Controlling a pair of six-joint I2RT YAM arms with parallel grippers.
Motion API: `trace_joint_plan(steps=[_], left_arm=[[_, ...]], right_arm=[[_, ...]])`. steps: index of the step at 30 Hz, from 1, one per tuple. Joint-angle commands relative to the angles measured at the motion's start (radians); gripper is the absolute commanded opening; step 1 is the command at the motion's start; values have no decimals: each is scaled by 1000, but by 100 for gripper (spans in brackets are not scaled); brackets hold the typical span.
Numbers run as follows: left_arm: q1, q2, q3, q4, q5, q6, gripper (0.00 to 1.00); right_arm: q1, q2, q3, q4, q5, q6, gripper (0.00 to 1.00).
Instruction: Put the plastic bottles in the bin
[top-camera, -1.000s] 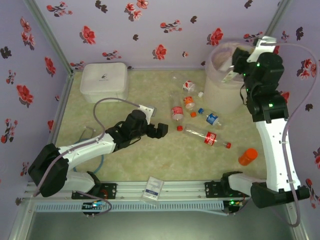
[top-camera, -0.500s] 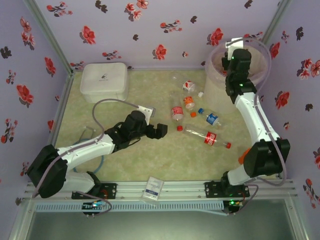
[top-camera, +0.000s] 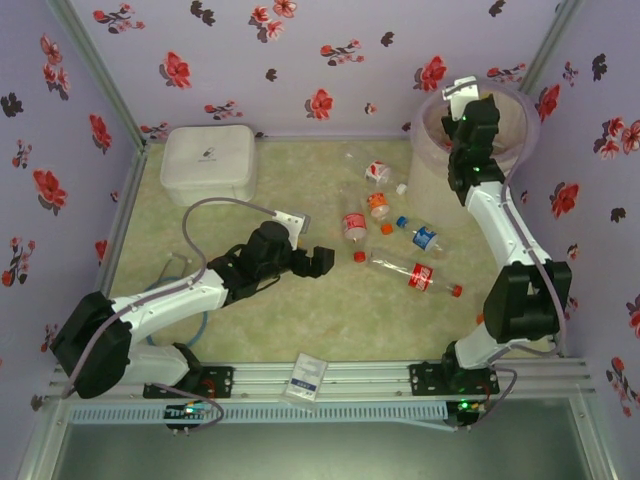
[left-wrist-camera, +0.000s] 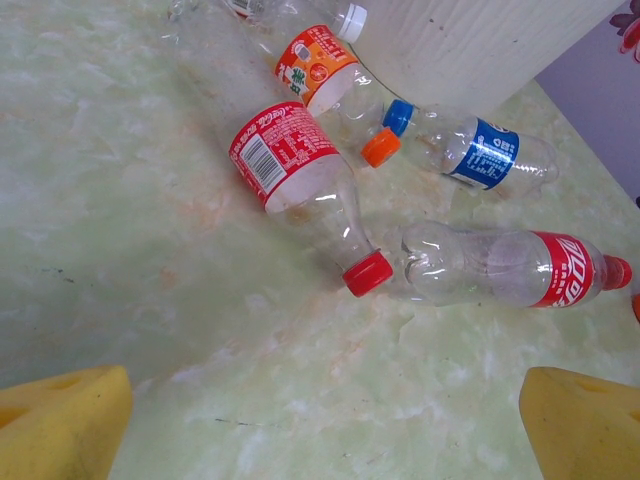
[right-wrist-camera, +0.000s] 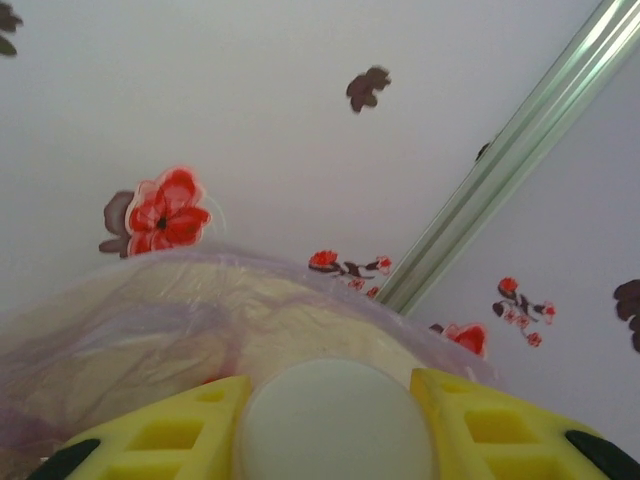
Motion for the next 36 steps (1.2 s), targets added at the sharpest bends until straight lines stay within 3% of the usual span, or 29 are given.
trace_joint_plan(steps=[1,8,14,22,26,36], left_arm=[[6,-17,-22,2,-6,-11,100],[13,-23,-15,-18,-6,-4,100],[14,-7,11,-31,-2,-5,100],[14,1,18,-50,2,-12,100],[14,1,18,-53,2,-12,100],[14,2,20,-50,3,-17,100]], right_arm=[[-35,69,47,-34,-17,50,0],[-92,197,202,-258,-120,166,0],[-118,284,256,-389,-219,260,15],[-162,322,312,-491,-313,429,52],[-163,321,340,-526,-301,423,86],[-167,237,362,-571,-255,410,99]])
